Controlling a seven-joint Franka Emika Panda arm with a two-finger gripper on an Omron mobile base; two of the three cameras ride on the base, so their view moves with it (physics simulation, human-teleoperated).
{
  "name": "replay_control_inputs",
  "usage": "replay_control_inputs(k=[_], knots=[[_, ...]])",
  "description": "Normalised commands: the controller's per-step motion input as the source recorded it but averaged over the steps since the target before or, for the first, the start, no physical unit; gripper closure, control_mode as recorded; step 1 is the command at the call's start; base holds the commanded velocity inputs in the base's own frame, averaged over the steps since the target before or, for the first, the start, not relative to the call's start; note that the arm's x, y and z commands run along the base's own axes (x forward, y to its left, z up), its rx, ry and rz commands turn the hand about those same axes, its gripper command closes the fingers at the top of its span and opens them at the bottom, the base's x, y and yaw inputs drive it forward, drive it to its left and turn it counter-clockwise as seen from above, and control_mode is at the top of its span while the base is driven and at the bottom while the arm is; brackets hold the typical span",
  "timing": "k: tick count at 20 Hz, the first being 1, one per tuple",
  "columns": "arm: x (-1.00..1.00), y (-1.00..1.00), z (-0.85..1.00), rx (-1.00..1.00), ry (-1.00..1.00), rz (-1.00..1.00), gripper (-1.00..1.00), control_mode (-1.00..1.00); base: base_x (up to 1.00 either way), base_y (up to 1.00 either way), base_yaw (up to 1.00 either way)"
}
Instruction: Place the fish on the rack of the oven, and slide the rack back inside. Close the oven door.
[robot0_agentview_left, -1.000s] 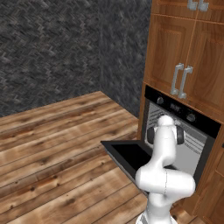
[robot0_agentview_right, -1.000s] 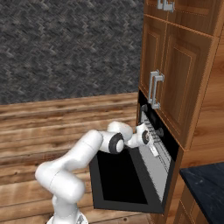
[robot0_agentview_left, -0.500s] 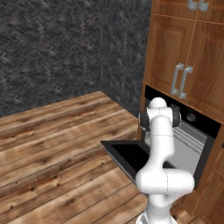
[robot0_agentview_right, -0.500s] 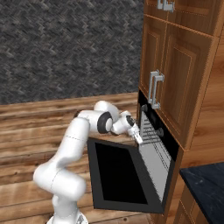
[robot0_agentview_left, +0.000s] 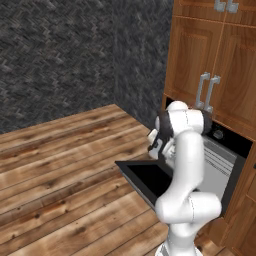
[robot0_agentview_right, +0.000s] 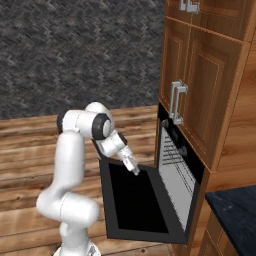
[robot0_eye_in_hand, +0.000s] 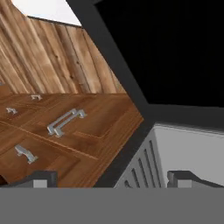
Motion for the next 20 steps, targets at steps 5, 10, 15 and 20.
replay_control_inputs(k=[5, 10, 15, 20], knots=[[-0.99, 0.95, 1.00, 0.00, -0.27, -0.11, -1.00, -1.00, 0.00, 0.00, 0.00], [-0.99, 0.96, 1.00, 0.00, -0.27, -0.10, -1.00, -1.00, 0.00, 0.00, 0.00], [-0.71, 0.99, 1.00, 0.00, -0.22, -0.06, -1.00, -1.00, 0.00, 0.00, 0.00], [-0.36, 1.00, 0.94, 0.00, -0.10, -0.01, -1.00, -1.00, 0.00, 0.00, 0.00]])
